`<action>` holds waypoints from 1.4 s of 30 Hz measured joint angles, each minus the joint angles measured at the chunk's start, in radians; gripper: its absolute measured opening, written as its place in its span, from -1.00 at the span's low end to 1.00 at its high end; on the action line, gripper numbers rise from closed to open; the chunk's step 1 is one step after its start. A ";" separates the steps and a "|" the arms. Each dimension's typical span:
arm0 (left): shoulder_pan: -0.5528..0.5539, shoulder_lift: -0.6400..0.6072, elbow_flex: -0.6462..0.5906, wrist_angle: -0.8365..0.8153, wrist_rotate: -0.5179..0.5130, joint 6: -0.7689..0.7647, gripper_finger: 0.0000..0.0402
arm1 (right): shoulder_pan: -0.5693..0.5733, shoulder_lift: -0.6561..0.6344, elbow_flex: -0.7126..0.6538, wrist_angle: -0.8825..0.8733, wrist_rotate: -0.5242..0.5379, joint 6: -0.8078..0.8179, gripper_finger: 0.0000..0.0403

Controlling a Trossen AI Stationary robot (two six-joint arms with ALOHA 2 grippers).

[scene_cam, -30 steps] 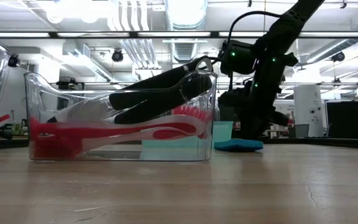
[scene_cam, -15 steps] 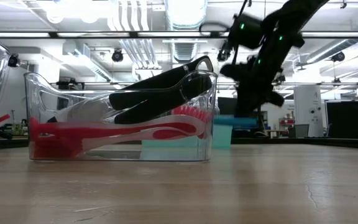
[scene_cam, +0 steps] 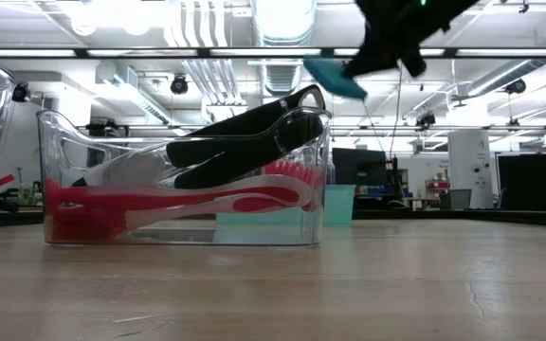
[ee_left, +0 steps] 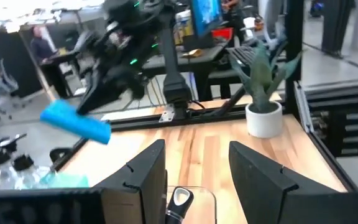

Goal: Pick & Place Kitchen Sink Supplies
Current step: Put the blue sponge into the bottom transparent bin

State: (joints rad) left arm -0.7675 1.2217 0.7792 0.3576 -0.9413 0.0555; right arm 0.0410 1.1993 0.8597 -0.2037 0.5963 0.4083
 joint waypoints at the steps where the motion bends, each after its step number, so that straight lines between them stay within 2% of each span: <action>1: 0.008 0.000 0.000 0.000 -0.001 -0.017 -0.14 | 0.032 0.000 0.000 0.037 0.038 -0.046 -0.96; 5: 0.033 0.000 -0.003 0.000 -0.001 -0.081 -0.14 | 0.157 0.032 0.000 0.191 0.193 -0.205 -0.96; 8: 0.049 0.003 -0.020 -0.001 0.008 -0.100 -0.14 | 0.236 0.088 0.000 0.348 0.271 -0.327 -0.96; 12: 0.075 0.003 -0.050 0.041 0.008 -0.105 -0.14 | 0.312 0.192 0.000 0.589 0.322 -0.482 -0.96; 18: 0.099 0.003 -0.076 0.078 0.008 -0.111 -0.14 | 0.366 0.367 0.019 0.929 0.324 -0.681 -0.96; 27: 0.105 0.005 -0.081 0.093 0.008 -0.117 -0.14 | 0.374 0.570 0.193 0.968 0.323 -0.752 -0.96; 32: 0.107 0.013 -0.081 0.089 0.014 -0.125 -0.14 | 0.384 0.635 0.295 0.966 0.334 -0.819 -0.96; 39: 0.109 0.012 -0.081 0.095 0.006 -0.140 -0.14 | 0.413 0.662 0.353 0.960 0.490 -0.929 -0.96; 42: 0.108 0.010 -0.081 0.095 0.004 -0.139 -0.14 | 0.426 0.661 0.351 0.960 0.492 -0.921 -0.96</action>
State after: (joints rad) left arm -0.6590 1.2316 0.6986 0.4522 -0.9371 -0.0838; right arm 0.4666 1.8599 1.2106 0.7567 1.0886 -0.5124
